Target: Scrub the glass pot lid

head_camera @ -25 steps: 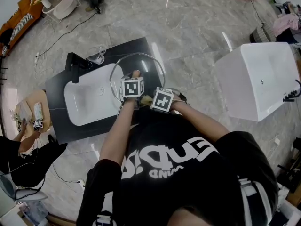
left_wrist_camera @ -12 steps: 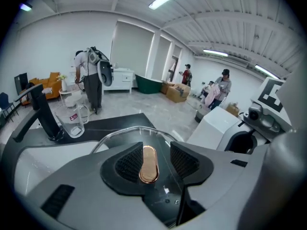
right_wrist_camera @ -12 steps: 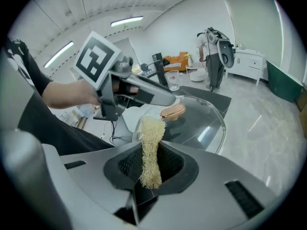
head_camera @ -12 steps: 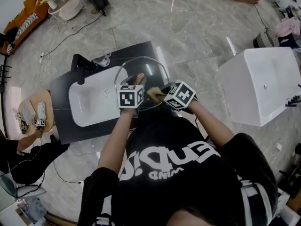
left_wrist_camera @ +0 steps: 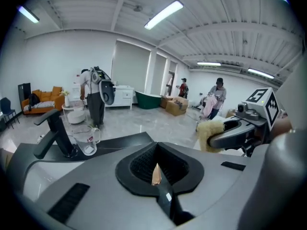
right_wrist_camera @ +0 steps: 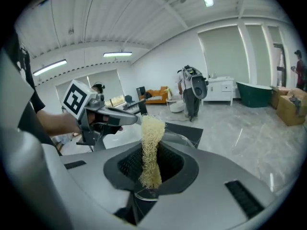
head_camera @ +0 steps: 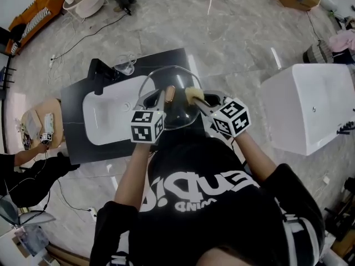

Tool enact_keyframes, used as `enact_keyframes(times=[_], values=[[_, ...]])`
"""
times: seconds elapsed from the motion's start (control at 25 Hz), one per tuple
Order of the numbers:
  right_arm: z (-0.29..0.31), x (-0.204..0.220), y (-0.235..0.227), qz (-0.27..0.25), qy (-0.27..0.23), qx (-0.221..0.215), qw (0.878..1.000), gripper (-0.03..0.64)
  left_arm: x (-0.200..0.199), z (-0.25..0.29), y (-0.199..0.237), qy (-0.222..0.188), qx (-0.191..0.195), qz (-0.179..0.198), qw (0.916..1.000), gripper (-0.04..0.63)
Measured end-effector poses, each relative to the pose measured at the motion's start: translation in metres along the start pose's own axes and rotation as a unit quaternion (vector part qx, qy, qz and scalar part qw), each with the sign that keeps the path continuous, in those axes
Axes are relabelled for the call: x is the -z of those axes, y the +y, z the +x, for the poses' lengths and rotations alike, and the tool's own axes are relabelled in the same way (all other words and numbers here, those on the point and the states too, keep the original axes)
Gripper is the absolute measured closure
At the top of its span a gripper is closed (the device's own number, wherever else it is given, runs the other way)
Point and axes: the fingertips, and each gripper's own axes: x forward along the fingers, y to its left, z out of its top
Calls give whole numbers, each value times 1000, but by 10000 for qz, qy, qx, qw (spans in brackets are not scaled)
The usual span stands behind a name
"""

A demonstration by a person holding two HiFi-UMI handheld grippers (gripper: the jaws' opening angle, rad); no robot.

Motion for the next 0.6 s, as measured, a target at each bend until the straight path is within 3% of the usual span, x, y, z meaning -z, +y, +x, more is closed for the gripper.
enact_keyframes(times=[0.2, 0.4, 0.6], values=[[-17, -18, -11, -53, -736, 610, 9954, 571, -15, -25, 7, -755, -135, -76, 9970, 581], [-27, -29, -21, -73, -1321, 1022, 9859, 571, -21, -45, 16, -1504, -311, -287, 9877, 581], [-29, -28, -27, -91, -1517, 1225, 9808, 569, -18, -54, 18, -1799, -420, -86, 9828, 580]])
